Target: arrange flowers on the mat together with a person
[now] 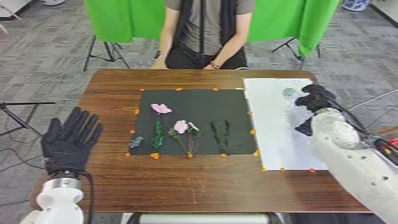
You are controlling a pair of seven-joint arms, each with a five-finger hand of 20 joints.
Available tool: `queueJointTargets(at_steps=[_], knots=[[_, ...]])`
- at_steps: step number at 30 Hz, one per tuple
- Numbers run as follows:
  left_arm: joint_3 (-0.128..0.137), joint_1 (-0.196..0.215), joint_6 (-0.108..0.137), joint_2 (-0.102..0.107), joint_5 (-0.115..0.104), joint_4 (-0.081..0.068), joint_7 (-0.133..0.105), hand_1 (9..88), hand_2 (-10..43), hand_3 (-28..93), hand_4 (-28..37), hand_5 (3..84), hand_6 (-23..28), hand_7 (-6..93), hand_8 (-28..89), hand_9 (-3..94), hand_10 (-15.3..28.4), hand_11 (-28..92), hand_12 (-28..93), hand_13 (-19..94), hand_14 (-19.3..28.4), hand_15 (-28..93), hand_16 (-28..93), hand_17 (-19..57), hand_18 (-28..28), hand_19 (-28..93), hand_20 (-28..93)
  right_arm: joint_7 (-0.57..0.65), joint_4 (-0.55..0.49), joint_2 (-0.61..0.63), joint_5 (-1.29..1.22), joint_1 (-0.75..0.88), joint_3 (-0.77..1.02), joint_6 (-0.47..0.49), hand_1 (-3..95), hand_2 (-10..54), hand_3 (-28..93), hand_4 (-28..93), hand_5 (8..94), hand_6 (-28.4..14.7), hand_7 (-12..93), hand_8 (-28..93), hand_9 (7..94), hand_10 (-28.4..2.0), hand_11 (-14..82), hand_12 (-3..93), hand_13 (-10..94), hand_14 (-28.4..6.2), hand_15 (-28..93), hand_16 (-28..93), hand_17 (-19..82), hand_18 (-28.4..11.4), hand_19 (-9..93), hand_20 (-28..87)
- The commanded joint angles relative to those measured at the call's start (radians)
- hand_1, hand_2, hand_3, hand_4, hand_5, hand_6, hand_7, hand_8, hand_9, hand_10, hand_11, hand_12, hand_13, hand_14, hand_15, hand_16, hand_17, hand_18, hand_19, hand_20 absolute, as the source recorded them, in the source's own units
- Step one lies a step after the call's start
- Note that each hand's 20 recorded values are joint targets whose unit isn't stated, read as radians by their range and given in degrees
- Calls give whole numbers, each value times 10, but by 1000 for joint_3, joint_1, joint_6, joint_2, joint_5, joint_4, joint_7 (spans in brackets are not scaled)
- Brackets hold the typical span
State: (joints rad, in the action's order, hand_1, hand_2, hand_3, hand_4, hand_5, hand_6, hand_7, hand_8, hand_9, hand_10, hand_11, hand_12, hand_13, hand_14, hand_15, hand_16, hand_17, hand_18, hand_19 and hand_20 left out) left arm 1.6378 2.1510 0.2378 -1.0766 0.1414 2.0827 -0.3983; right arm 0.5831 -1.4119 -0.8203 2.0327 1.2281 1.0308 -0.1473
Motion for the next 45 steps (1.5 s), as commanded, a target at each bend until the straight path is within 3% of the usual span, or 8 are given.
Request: queueJointTargets(at_steps=[1, 6, 10, 15, 24, 31, 41, 45], knots=[[-15, -5, -9, -3, 5, -14, 29, 244, 161, 740, -283, 446, 84, 93, -95, 380, 132, 167, 50, 300, 149, 261, -71, -47, 153, 391, 77, 63, 15, -1, 36, -56, 9, 156, 395, -4, 827, -282, 394, -35, 187, -144, 347, -147, 117, 86, 371, -133, 150, 144, 163, -173, 564, 94], [-11, -4, -12, -1, 4, -14, 32, 245, 161, 738, -283, 447, 84, 94, -94, 381, 132, 167, 50, 301, 149, 262, -71, -47, 154, 391, 78, 53, -14, -10, 105, -14, 27, 266, 509, -55, 813, -282, 470, -13, 201, -151, 497, -126, 189, 149, 518, -101, 353, 186, 245, -174, 689, 175], [-15, -12, -10, 7, 2, -18, 30, 245, 161, 738, -283, 447, 84, 95, -95, 383, 132, 166, 49, 302, 149, 262, -71, -47, 154, 391, 78, 38, -27, 1, 138, 15, 9, 226, 611, -93, 714, -283, 561, 7, 237, -161, 597, -104, 206, 273, 594, -62, 359, 337, 306, -152, 684, 256], [-12, -3, -13, 4, 0, -16, 27, 247, 162, 736, -283, 448, 84, 96, -95, 385, 132, 166, 50, 302, 149, 262, -71, -47, 154, 391, 78, -3, -81, 18, 161, 51, 14, 166, 641, -95, 675, -283, 661, 12, 358, -51, 752, -97, 167, 443, 668, -68, 404, 407, 343, -169, 724, 329], [-2, 15, -8, 1, 0, -7, 22, 246, 162, 738, -283, 449, 84, 97, -95, 386, 132, 166, 50, 303, 149, 264, -70, -51, 157, 395, 81, -88, -261, 69, 220, 68, 0, 36, 639, -95, 692, -283, 698, 10, 395, -39, 790, -101, 175, 466, 697, -70, 399, 426, 353, -176, 732, 339], [-1, 20, 3, 3, -1, -2, 19, 246, 162, 738, -283, 448, 85, 96, -95, 385, 131, 165, 50, 307, 151, 269, -68, -52, 159, 399, 83, -261, -321, -23, 180, -31, -76, 222, 635, -95, 693, -283, 690, 19, 398, -41, 787, -96, 168, 478, 689, -66, 399, 442, 348, -164, 727, 339], [-17, 8, -1, 16, -5, -7, 25, 248, 160, 739, -283, 442, 83, 97, -96, 369, 128, 166, 50, 308, 150, 270, -69, -52, 161, 400, 85, -337, -251, -131, 228, -134, -281, 294, 617, -95, 711, -283, 691, 23, 396, -63, 787, -94, 155, 473, 657, -67, 425, 456, 337, -156, 715, 338], [-14, 5, 0, 5, 4, -6, 36, 248, 160, 739, -283, 442, 84, 96, -96, 368, 127, 166, 50, 307, 150, 268, -69, -52, 161, 400, 85, -342, -227, -150, 282, -161, -342, 300, 617, -95, 717, -283, 696, 23, 401, -61, 792, -94, 164, 481, 643, -74, 462, 476, 336, -157, 715, 339]])
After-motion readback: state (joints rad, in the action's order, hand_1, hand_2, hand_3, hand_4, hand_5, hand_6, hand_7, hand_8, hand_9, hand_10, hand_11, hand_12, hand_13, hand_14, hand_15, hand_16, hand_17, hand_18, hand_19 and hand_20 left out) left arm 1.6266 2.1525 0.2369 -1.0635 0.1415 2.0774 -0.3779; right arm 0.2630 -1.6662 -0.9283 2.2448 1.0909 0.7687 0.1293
